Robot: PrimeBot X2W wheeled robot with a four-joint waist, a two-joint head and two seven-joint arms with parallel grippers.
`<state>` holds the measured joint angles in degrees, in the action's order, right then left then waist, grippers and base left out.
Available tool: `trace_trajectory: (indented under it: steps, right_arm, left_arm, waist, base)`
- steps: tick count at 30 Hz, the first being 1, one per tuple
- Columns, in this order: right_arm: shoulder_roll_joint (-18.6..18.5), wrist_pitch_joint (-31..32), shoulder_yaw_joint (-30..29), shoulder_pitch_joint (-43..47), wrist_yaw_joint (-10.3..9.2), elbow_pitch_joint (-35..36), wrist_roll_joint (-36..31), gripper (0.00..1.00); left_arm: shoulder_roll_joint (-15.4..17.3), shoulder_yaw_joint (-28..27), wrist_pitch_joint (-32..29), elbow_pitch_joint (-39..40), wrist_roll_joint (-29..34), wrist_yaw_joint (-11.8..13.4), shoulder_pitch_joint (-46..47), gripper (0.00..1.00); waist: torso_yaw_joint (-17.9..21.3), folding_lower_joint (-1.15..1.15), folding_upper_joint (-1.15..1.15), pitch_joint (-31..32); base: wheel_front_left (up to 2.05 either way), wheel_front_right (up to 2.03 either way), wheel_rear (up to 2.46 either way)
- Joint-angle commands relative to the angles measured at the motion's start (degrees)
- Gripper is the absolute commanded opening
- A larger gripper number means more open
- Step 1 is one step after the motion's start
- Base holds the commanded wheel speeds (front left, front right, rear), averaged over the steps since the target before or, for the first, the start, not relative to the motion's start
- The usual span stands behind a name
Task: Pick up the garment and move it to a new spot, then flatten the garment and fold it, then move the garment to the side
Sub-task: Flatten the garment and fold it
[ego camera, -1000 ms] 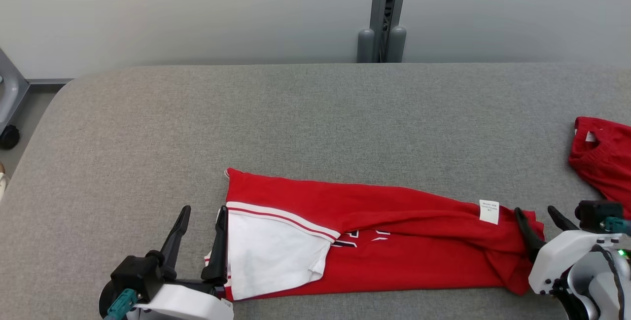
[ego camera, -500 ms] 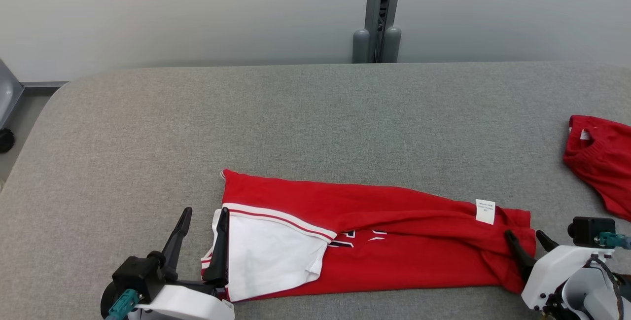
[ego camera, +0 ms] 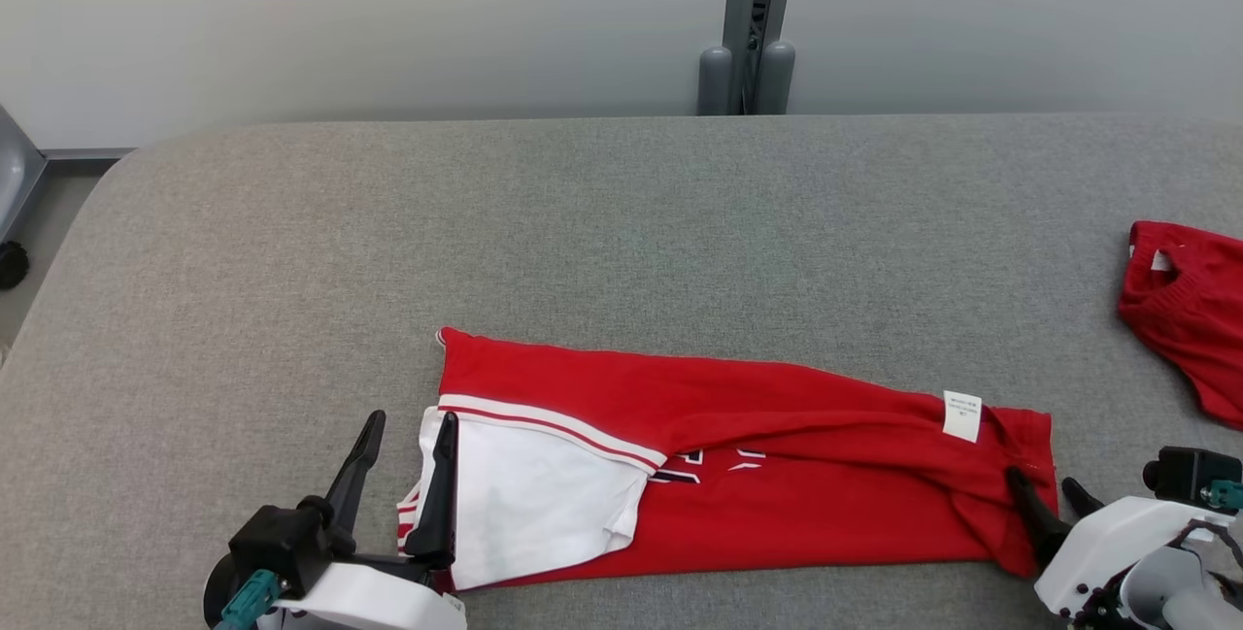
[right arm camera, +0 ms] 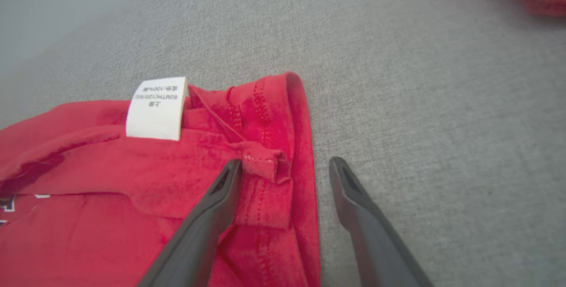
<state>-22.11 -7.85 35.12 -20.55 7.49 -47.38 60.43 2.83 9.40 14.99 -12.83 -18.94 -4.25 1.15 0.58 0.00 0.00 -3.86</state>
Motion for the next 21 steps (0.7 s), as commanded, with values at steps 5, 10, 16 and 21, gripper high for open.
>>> trace_trajectory:
  steps: [5, 10, 16, 21]
  right_arm:
    - [-0.38, 0.01, 1.56, 1.51, 0.02, 1.48, 4.48, 1.0]
    - [-0.69, -0.4, 3.16, 1.74, 0.02, 2.52, 8.1, 1.0]
    - [-0.64, -1.12, 5.08, 0.92, 0.02, 3.17, 11.83, 1.0]
    - [0.09, -1.16, 7.15, 0.11, 0.05, 4.02, 14.15, 1.0]
  left_arm:
    - [0.2, 0.42, 0.22, 0.03, 0.6, -0.34, 1.03, 1.0]
    - [0.2, 0.75, 0.22, 0.11, 0.75, -0.45, 1.68, 1.0]
    - [0.2, 0.88, 0.22, 0.05, 0.9, -0.56, 2.11, 1.0]
    - [0.2, 1.02, 0.22, 0.11, 1.14, -0.68, 2.76, 1.0]
  waist:
    - [-0.17, 0.0, 0.0, -0.69]
    - [-0.39, 0.0, 0.0, -1.51]
    - [-0.75, 0.0, 0.0, -2.59]
    - [-1.18, 0.0, 0.0, -3.35]
  base:
    - [0.0, 0.0, 0.0]
    - [0.0, 0.0, 0.0]
    - [0.0, 0.0, 0.0]
    - [0.0, 0.0, 0.0]
